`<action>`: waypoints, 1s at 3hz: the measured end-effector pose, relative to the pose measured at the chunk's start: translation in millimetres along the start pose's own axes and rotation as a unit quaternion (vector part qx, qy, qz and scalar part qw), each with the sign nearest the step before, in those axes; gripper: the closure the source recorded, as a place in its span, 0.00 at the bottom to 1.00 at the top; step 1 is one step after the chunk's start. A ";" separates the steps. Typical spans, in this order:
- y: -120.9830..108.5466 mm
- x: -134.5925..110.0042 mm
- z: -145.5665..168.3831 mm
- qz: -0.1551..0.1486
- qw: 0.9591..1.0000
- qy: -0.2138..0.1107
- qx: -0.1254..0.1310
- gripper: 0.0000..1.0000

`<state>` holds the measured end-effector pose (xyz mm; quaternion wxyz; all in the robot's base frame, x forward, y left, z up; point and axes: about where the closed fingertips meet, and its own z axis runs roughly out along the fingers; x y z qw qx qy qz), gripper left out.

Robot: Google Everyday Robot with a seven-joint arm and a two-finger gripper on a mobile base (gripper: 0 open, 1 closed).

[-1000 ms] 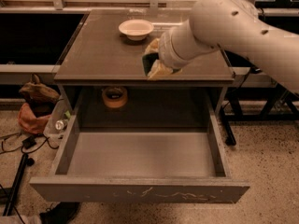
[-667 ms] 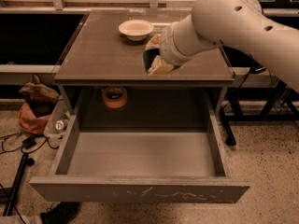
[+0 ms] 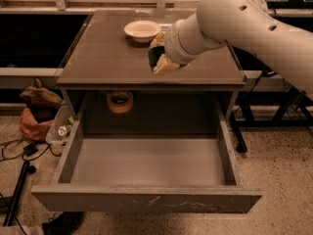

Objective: Pick sponge from top drawer and place on counter

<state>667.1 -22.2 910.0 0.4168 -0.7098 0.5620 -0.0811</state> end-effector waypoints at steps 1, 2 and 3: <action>-27.5 10.9 26.9 -0.017 1.000 -0.019 0.007 1.00; -55.0 20.1 56.1 -0.011 0.999 -0.047 0.003 1.00; -48.6 30.6 87.6 0.040 0.993 -0.091 -0.058 1.00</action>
Offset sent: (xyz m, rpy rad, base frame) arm 0.1348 0.0134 -0.0050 0.1445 0.1165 0.1378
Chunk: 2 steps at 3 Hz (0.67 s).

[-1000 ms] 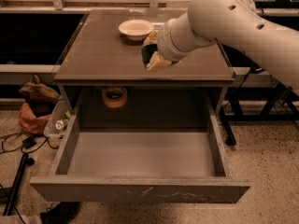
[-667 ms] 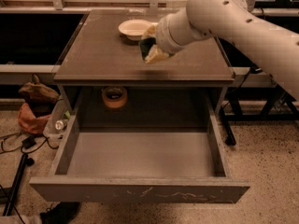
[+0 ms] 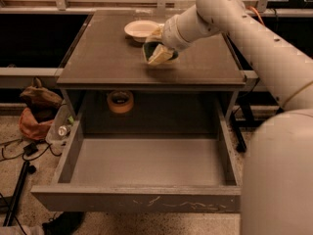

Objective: Pick sponge from top drawer and place on counter

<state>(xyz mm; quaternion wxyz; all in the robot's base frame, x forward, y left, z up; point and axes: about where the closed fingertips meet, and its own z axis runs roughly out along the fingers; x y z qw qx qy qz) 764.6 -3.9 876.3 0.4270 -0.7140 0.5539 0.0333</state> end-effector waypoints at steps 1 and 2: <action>0.5 7.5 8.6 0.044 0.998 -0.032 -0.039 1.00; 3.2 12.6 15.3 0.065 0.994 -0.048 -0.067 1.00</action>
Offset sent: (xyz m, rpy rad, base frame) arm 0.0197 -0.0084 -0.0196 0.1067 0.2641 0.0502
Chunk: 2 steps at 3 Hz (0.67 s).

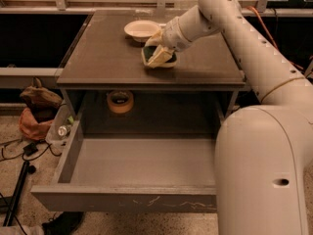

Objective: Pick sponge from top drawer and place on counter

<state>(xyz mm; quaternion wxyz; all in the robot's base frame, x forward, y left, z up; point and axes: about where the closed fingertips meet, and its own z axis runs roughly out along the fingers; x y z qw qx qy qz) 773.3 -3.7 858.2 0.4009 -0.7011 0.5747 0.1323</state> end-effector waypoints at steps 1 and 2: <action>0.0 0.0 0.0 0.000 1.000 0.000 0.000 1.00; 0.0 0.0 0.1 0.000 1.000 0.000 0.000 0.85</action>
Offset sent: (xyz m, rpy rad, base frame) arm 0.0000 0.0000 0.0000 0.0000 0.0000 0.0000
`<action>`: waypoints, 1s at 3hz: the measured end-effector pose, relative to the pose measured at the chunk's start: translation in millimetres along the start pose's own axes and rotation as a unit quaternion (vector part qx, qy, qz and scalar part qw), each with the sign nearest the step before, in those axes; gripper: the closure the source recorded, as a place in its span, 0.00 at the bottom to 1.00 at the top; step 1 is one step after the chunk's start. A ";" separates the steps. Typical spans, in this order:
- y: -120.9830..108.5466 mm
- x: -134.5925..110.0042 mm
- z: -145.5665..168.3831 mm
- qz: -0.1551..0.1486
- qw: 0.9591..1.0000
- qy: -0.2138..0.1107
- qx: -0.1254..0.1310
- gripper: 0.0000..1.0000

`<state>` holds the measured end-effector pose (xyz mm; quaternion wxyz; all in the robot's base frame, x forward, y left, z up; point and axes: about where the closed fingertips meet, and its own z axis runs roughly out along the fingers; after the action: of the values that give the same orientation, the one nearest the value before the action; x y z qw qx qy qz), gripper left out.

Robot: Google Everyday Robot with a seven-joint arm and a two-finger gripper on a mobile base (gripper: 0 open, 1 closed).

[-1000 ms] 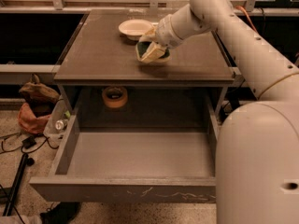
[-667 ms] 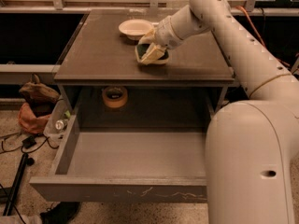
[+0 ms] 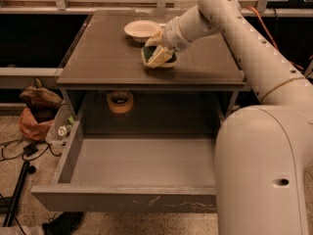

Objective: Pick sponge from top drawer and place on counter

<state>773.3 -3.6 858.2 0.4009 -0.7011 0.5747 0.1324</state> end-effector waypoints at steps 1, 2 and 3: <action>0.0 0.0 0.0 0.000 1.000 0.000 0.000 0.61; 0.0 0.0 0.1 0.000 1.000 0.000 0.000 0.38; 0.0 0.0 0.1 0.000 1.000 0.000 0.000 0.15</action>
Offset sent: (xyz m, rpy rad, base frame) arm 0.0000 0.0000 0.0000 0.0000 0.0000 0.0000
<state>773.3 -3.5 858.1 0.4009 -0.7011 0.5747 0.1324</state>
